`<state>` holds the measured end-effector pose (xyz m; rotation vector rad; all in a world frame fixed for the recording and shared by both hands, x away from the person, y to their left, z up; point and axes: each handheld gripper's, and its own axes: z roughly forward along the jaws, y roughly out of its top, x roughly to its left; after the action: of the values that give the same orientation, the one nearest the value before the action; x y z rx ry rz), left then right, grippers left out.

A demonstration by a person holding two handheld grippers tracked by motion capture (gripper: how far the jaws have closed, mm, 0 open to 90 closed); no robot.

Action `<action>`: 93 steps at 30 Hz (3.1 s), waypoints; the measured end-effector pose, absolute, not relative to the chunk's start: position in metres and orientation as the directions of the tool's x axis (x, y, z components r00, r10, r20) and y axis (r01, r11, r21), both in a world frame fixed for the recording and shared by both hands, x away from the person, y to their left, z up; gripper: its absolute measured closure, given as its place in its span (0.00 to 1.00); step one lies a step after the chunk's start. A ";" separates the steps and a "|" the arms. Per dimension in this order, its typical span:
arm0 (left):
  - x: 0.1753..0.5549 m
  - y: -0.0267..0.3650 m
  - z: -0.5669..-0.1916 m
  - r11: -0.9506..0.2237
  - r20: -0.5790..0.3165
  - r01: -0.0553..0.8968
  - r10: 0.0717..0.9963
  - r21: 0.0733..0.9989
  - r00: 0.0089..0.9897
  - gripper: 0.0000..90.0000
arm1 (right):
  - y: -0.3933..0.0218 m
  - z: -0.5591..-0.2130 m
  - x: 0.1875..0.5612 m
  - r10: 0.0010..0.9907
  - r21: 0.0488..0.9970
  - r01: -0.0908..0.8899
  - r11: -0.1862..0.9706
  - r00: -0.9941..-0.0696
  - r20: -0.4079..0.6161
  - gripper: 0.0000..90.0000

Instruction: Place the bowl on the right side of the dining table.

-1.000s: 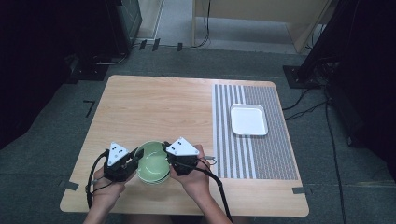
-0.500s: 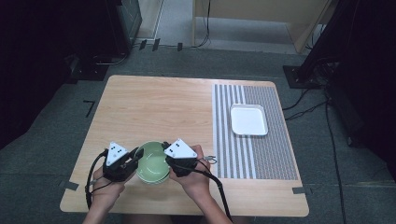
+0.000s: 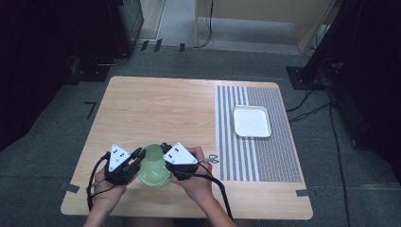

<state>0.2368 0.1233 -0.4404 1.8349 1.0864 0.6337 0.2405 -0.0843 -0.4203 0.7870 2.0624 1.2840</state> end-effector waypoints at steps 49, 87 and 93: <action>0.231 0.123 -0.441 -0.282 0.087 0.308 0.849 0.909 0.521 0.94 | -0.098 -0.426 0.263 0.749 0.871 0.416 0.261 -0.657 0.089 0.84; 0.217 0.130 -0.418 -0.150 0.040 0.178 0.862 0.972 0.506 0.91 | -0.086 -0.420 0.255 0.839 0.894 0.400 0.202 -0.541 0.053 0.95; 0.218 0.141 -0.413 -0.057 -0.063 0.200 0.834 0.978 0.548 0.53 | -0.094 -0.409 0.253 0.853 0.915 0.369 0.165 -0.518 0.055 0.95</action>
<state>0.2181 0.1412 -0.4127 1.5767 0.9046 0.6551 0.2527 -0.0940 -0.4088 1.1538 1.9673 1.3301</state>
